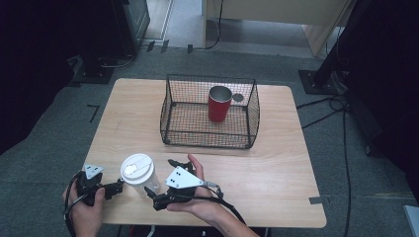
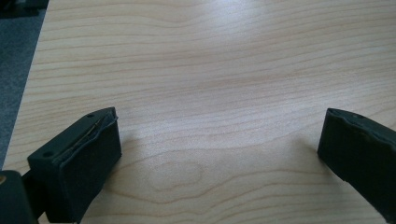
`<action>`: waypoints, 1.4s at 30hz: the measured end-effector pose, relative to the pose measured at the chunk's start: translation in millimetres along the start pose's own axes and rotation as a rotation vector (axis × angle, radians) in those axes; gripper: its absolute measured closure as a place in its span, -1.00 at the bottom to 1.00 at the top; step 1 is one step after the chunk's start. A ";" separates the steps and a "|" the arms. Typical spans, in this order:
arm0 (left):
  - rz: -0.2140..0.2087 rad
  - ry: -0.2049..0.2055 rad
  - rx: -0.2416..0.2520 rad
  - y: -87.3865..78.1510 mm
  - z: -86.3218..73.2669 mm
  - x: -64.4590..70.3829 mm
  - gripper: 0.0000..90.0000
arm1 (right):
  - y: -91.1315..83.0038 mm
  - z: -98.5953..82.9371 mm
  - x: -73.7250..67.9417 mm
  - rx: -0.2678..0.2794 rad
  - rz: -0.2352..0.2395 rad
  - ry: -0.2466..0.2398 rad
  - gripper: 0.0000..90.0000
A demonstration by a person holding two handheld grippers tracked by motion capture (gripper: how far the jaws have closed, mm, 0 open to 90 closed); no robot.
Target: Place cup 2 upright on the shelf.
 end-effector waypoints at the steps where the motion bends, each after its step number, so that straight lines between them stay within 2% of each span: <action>1: 0.000 0.000 0.000 0.0 0.0 0.0 -1.00 | 2.3 0.1 -1.5 0.000 0.005 -0.003 -1.00; 7: 0.000 -0.002 0.001 0.1 0.0 0.1 -1.00 | 15.2 0.6 -11.7 -0.007 0.034 0.000 -1.00; 20: 0.000 0.000 -0.001 0.0 0.0 0.0 -1.00 | 36.5 2.0 -20.6 -0.002 0.011 0.014 -1.00; 29: -0.001 -0.002 0.000 0.0 0.1 0.1 -1.00 | 46.6 0.5 -20.3 0.003 -0.007 0.033 -0.96; 32: 0.000 -0.001 0.000 0.0 0.1 0.0 -1.00 | 50.0 -1.3 -21.3 0.004 -0.001 0.038 -0.88; 35: 0.000 -0.001 -0.001 -0.1 0.1 0.0 -1.00 | 49.7 -2.3 -24.5 0.022 0.012 0.032 -0.66; 42: -0.001 -0.003 0.000 0.0 0.0 0.2 -1.00 | 43.5 3.6 -23.5 0.061 -0.008 0.040 -0.65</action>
Point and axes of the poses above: each handheld gripper's, and its own axes: y roughly forward along the jaws, z roughly out of its top, x roughly to its right, the point moved 2 cm from there along y, roughly forward along the jaws, and after that the axes turned 4 degrees about -z, right-handed, at the moved point
